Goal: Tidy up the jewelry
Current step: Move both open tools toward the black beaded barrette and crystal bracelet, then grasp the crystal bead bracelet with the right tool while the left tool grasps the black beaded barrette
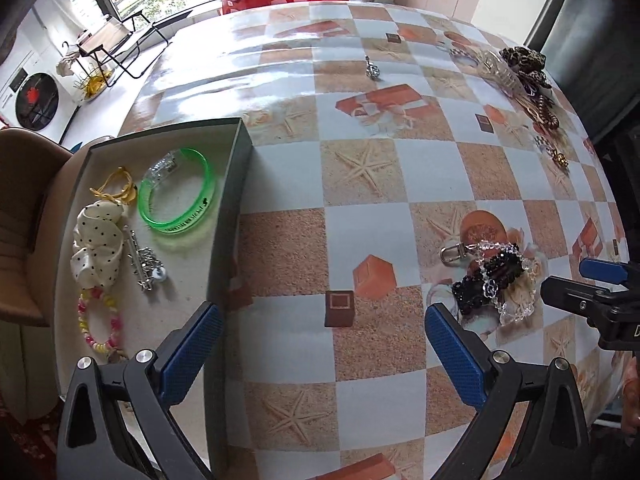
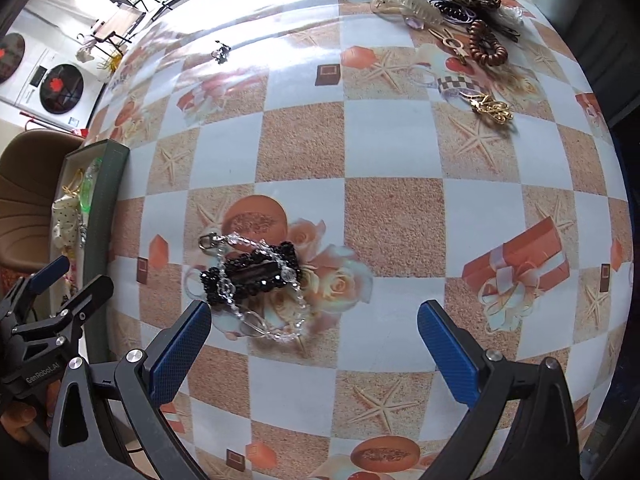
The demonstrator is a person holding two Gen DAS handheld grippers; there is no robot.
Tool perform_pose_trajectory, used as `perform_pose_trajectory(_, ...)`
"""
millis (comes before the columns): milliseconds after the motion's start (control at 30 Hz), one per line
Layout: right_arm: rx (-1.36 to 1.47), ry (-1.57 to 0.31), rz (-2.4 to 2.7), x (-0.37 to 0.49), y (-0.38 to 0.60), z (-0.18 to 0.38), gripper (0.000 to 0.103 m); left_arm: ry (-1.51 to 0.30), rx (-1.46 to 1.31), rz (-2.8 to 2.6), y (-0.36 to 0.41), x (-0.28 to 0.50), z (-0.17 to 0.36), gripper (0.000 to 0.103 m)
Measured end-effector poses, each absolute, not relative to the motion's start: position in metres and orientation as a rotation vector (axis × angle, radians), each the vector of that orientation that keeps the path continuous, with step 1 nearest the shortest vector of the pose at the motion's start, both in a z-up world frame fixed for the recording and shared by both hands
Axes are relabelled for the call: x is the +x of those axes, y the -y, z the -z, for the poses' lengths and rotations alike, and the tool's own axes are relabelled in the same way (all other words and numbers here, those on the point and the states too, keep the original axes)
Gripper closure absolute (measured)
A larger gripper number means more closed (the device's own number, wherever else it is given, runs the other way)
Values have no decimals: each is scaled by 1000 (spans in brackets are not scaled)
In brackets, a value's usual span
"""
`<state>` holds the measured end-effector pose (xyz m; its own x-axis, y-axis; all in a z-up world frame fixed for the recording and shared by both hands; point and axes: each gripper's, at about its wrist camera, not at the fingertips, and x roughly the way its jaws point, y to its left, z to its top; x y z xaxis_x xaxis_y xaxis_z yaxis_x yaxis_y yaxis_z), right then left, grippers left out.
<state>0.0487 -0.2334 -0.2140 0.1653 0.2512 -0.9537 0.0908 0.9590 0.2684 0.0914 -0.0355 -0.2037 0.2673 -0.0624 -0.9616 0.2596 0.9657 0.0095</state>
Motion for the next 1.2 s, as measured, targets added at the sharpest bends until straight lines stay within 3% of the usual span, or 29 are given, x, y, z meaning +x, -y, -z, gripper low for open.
perform_pose_trajectory(67,281,-1411,-122,49,232,217,8,-1291,186,237,40,90,209,0)
perform_pose_trajectory(200,245,-1428,-135,51,225,226,33,-1290,198,276,51,88,213,0)
perform_pose_trajectory(300,222,-1434,-143,52,222,230,47,-1284,210,309,59,87,216,0)
perform_pose_trajectory(467,135,-1400,-151,55,212,227,59,-1284,242,352,74,87,221,0)
perform_pose_trajectory(533,84,-1387,-148,56,208,226,71,-1288,251,359,77,87,223,0)
perform_pose_trajectory(600,60,-1378,-150,57,208,226,93,-1289,256,366,80,87,224,0)
perform_pose_trajectory(633,63,-1378,-149,57,205,227,96,-1288,259,370,82,87,225,0)
perform_pose_trajectory(867,169,-1360,-105,50,238,225,97,-1259,300,444,99,86,226,0)
perform_pose_trajectory(933,202,-1351,-100,51,246,221,97,-1250,325,473,108,86,227,10)
perform_pose_trajectory(1200,355,-1270,-113,52,273,197,97,-1245,352,530,133,87,231,10)
